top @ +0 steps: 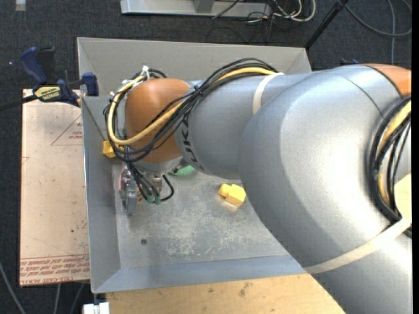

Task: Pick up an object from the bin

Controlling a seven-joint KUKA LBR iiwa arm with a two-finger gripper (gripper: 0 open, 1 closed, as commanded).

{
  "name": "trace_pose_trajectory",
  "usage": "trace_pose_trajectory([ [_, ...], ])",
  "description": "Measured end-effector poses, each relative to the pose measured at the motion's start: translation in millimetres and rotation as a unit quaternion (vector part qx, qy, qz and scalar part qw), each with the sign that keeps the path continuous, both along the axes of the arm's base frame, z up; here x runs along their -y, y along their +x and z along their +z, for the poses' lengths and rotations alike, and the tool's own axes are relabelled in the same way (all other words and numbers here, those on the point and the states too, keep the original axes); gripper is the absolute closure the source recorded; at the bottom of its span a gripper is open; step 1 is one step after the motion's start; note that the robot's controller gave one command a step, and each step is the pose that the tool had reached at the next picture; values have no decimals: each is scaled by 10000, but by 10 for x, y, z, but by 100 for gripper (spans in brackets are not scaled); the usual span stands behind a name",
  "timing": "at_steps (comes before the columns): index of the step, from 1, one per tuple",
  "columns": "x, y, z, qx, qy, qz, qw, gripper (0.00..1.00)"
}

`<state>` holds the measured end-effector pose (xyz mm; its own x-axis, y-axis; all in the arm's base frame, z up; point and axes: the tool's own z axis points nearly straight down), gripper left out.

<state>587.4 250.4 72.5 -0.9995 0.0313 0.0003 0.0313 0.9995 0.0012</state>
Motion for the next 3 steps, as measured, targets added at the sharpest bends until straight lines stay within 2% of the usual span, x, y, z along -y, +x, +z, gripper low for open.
trace_pose_trajectory([
  [3, -3, 6, 264, 8, 4, 0, 10000, 100],
])
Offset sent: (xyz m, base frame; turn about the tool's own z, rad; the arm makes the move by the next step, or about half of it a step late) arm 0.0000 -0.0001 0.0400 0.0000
